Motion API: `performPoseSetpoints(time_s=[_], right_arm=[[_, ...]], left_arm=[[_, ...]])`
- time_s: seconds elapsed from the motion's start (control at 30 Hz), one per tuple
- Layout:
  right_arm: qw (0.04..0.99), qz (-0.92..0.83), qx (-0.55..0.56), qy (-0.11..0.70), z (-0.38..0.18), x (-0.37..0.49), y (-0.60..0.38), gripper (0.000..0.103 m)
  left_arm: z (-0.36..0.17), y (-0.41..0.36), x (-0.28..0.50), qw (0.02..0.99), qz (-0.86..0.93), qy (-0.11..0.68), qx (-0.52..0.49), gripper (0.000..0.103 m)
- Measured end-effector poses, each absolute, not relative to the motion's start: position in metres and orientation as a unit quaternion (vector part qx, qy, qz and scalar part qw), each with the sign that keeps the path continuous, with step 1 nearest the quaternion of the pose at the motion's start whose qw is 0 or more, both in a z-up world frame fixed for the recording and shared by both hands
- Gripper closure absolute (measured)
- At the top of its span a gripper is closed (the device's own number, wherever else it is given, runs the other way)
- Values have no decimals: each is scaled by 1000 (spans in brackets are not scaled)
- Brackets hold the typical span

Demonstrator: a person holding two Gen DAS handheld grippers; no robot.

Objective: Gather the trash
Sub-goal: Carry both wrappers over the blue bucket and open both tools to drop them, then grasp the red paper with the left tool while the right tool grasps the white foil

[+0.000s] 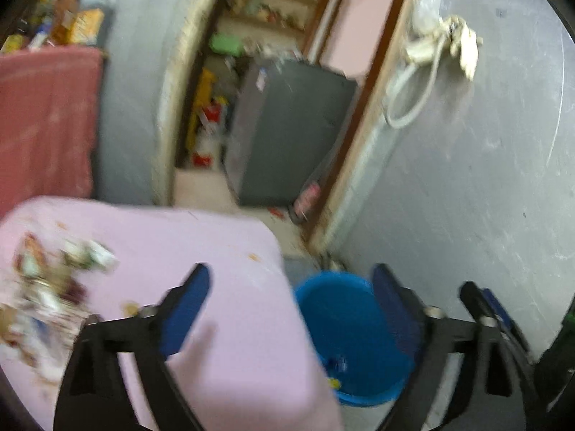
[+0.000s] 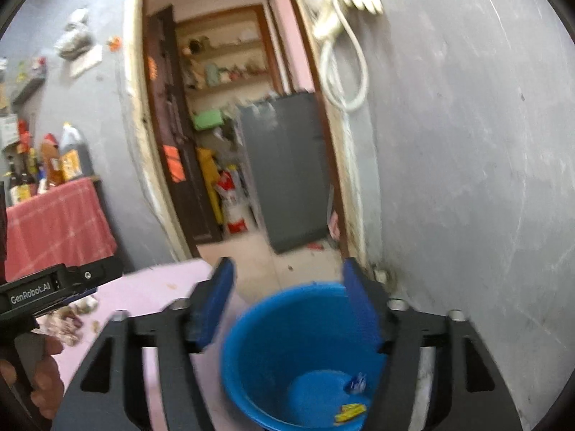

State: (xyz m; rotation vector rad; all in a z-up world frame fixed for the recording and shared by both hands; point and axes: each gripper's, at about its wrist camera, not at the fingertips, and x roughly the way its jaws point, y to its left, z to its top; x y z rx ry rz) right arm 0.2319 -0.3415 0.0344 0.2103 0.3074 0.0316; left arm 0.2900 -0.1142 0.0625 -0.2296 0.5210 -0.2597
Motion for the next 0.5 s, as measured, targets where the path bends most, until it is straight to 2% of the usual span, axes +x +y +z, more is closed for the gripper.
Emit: performPoseSetpoints(time_s=[0.03,0.17,0.5], right_arm=[[984,25,103,141,40,228,-335,19],[988,54,94,110,57,216,-305,1],[985,130,84,71,69,194,-224,0]], left_arm=[[67,-105,282,958,-117,237,-109,4],[80,-68,253,974,-76,191,-91,2],[78,10,187,985,3,153,-76,2]])
